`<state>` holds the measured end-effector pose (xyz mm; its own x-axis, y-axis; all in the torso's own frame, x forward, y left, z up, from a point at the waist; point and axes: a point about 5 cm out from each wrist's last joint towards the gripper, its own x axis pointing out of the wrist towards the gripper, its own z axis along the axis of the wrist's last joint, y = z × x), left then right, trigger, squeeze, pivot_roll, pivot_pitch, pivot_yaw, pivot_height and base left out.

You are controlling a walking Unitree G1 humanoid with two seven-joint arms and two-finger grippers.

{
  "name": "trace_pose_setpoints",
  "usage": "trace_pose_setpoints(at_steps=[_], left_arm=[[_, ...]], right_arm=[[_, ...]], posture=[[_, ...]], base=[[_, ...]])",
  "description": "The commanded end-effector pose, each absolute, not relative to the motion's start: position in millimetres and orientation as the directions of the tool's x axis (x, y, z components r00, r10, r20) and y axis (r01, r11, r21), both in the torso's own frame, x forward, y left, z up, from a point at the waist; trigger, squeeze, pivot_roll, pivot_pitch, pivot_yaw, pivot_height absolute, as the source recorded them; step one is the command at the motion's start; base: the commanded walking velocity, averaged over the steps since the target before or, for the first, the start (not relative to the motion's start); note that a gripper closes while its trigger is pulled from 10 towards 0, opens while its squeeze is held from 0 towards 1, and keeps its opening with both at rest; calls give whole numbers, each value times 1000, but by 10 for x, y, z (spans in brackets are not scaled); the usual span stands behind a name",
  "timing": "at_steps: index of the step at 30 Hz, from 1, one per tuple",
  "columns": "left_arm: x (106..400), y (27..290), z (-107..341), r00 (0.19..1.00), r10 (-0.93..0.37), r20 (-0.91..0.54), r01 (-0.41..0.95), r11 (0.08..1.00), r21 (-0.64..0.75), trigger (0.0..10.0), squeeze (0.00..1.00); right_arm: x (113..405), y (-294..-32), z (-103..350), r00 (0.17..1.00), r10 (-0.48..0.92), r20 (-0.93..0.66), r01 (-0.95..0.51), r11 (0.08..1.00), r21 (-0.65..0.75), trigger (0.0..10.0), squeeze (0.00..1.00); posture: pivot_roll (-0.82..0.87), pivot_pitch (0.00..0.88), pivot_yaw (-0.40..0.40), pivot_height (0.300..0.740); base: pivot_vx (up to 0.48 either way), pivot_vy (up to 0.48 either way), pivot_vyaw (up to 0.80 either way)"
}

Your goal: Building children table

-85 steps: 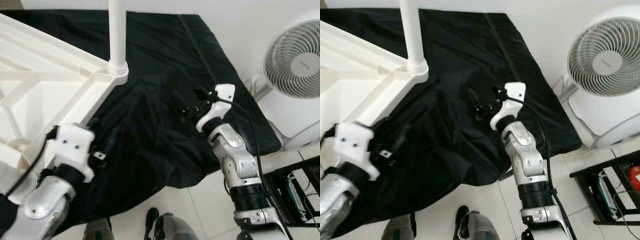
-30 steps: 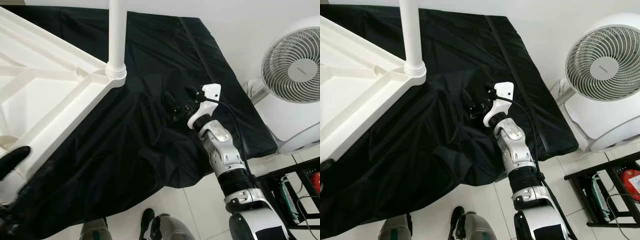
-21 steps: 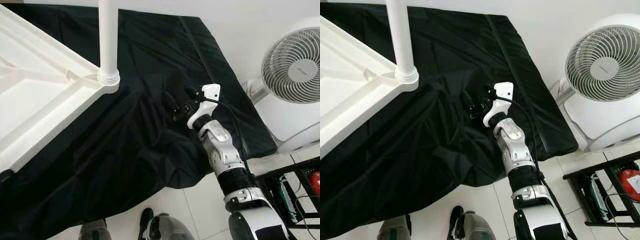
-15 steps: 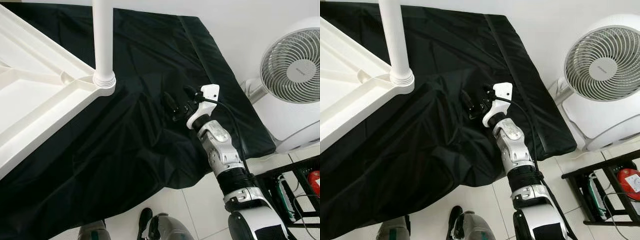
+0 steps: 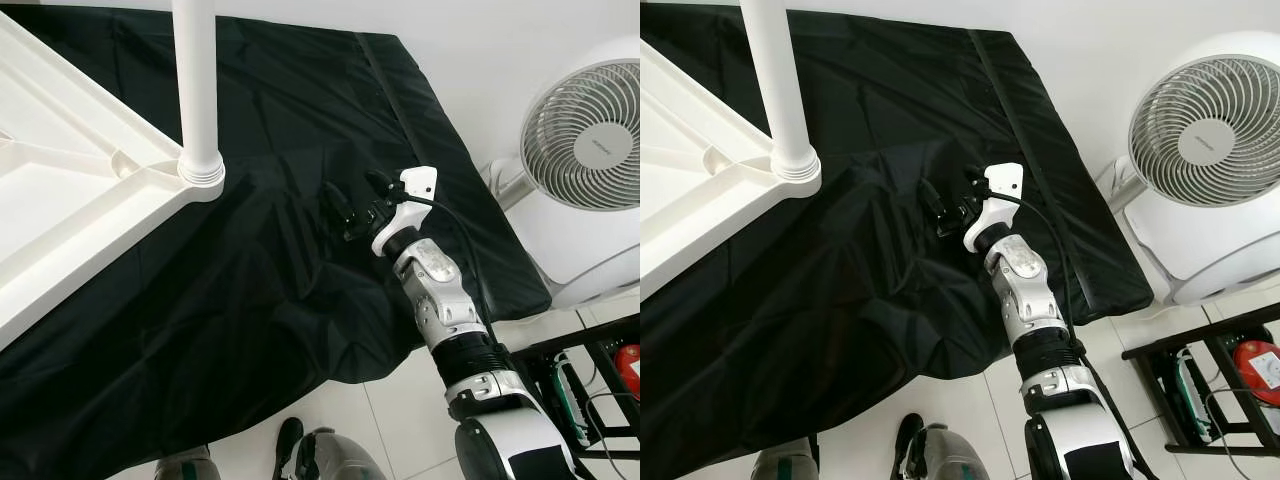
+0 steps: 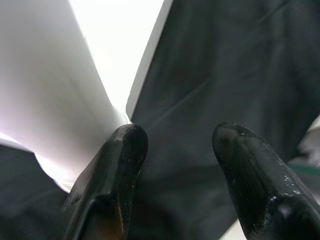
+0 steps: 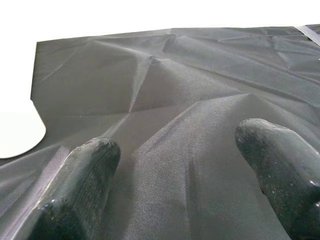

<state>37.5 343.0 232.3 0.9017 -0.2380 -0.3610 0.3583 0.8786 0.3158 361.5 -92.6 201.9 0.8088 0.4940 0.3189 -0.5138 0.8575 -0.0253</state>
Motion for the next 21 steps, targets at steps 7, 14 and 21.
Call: trace_pose_setpoints(at_steps=[7, 14, 21], left_arm=[[394, 3973, 2256, 864, 114, -491, 186, 834, 519, 10000, 0], [398, 4122, 2269, 809, 196, -555, 233, 759, 608, 10000, 0], [509, 4386, 2457, 807, 349, -477, 173, 633, 755, 10000, 0]], right_arm=[[3623, -957, 1970, 819, 480, 314, -501, 866, -16, 10000, 0], [3623, -1006, 1969, 826, 467, 316, -488, 873, -14, 10000, 0], [3630, -1023, 1974, 828, 462, 317, -482, 876, -14, 10000, 0]], posture=[[420, 238, -220, 740], [412, 242, -216, 740], [412, 242, -216, 740]], base=[[0, 0, 0], [0, 0, 0], [0, 0, 0]])
